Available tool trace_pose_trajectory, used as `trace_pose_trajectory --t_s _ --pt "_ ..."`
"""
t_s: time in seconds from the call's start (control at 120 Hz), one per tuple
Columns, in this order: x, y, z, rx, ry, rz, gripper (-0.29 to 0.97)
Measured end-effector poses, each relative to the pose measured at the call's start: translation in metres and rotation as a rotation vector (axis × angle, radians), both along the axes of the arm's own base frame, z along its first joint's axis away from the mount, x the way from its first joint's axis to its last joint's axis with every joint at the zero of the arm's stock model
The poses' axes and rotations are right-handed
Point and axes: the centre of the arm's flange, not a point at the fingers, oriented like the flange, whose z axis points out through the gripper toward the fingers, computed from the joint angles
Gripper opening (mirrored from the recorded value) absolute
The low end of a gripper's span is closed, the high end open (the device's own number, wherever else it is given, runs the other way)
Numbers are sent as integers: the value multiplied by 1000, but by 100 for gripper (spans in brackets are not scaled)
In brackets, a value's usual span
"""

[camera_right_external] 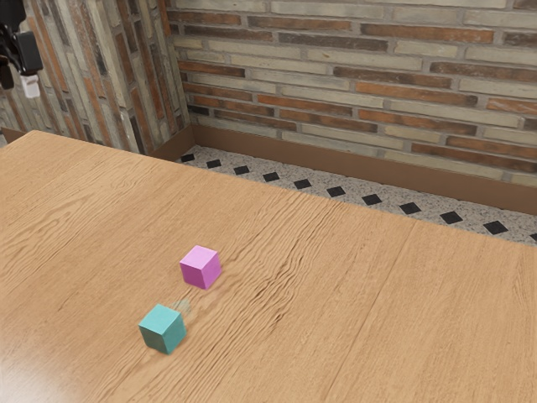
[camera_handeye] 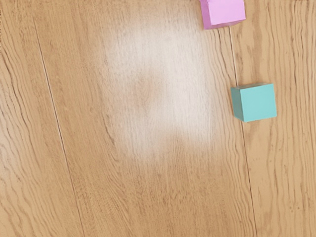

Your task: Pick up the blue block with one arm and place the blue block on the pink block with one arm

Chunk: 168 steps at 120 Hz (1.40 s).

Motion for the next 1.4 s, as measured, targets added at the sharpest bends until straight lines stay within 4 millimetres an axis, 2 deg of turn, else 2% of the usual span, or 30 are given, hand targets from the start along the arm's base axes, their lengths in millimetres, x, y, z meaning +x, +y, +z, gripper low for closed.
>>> trace_pose_trajectory --t_s 0.1,0.183,0.233,0.358,0.4,0.442,0.5,0.567,0.642,0.717,0.783,0.975,1.092,1.275,1.4 --pt "2 -2 2 -1 -20 -50 68" --pt "7 -17 4 -15 -36 -113 68" --pt "13 -42 8 -25 -50 -182 68" --pt "33 -137 8 31 -37 -404 68" --pt "36 -152 6 48 -31 -443 68" --pt "39 -154 3 56 -23 -456 68" --pt "50 -154 -20 51 21 -468 68" --pt "59 -175 -63 40 105 -505 68" --pt "50 -200 -102 37 170 -522 68" --pt "44 -214 -141 25 208 -518 68" --pt "37 -220 -175 19 225 -498 68" --pt "9 -228 -246 21 201 -391 68" --pt "-7 -213 -280 12 181 -271 68" --pt "-25 -209 -325 7 156 -127 68" --pt "-29 -194 -339 11 140 -14 68"
